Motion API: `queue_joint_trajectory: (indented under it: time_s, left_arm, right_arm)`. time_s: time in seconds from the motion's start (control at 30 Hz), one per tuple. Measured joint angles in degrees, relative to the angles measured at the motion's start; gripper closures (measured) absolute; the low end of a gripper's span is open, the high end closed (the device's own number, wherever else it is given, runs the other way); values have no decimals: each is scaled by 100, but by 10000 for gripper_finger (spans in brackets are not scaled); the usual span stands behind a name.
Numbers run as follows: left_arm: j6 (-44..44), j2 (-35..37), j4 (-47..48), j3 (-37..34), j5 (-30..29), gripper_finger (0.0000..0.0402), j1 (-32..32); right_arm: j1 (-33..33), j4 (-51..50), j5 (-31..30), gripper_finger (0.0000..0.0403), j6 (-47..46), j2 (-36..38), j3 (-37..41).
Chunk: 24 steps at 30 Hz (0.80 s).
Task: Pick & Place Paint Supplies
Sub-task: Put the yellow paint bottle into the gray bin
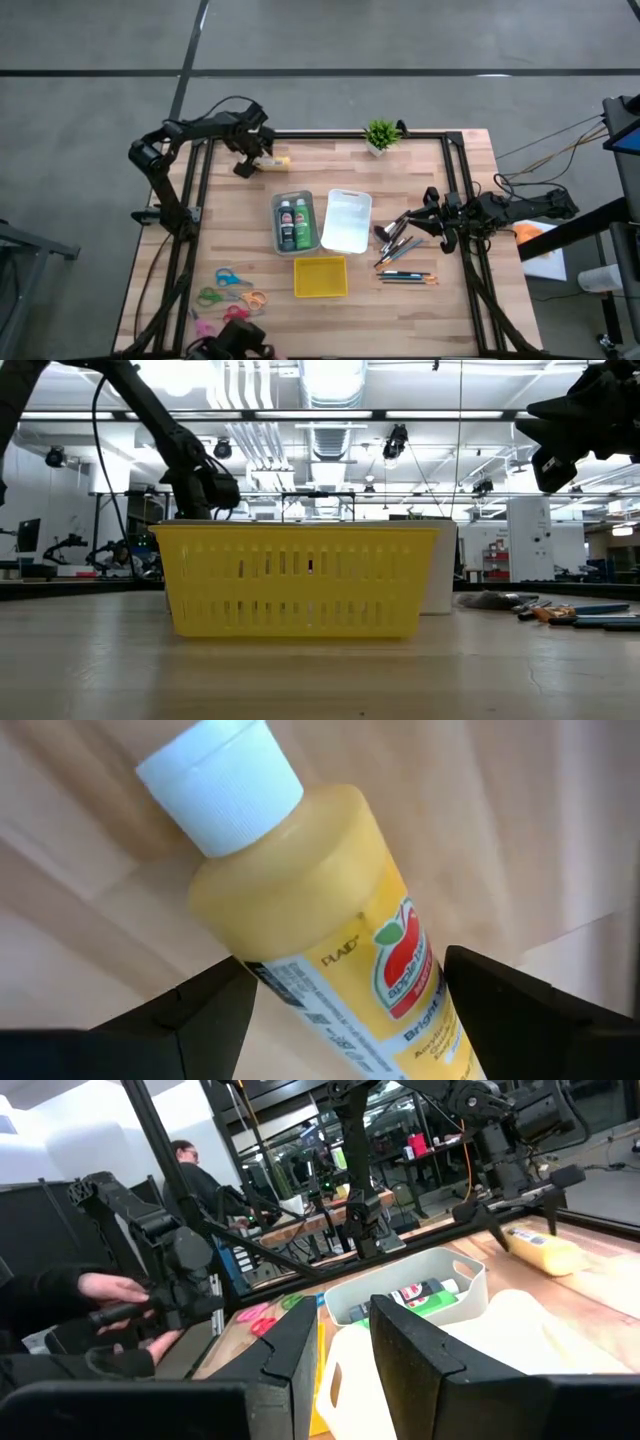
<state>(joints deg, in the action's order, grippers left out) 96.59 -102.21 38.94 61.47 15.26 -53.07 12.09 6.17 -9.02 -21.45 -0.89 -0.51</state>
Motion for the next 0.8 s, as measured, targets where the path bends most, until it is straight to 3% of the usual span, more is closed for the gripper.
queue_joint_trajectory:
  time_s: [0.57, 0.8]
  left_arm:
    - [-535, 0, 120, 0, -85, 87, 378]
    - [-688, 2, 109, 0, -83, 143, 401]
  right_arm:
    - [1, 0, 0, 309, 0, 0, 0]
    - [1, 0, 0, 309, 0, 0, -1]
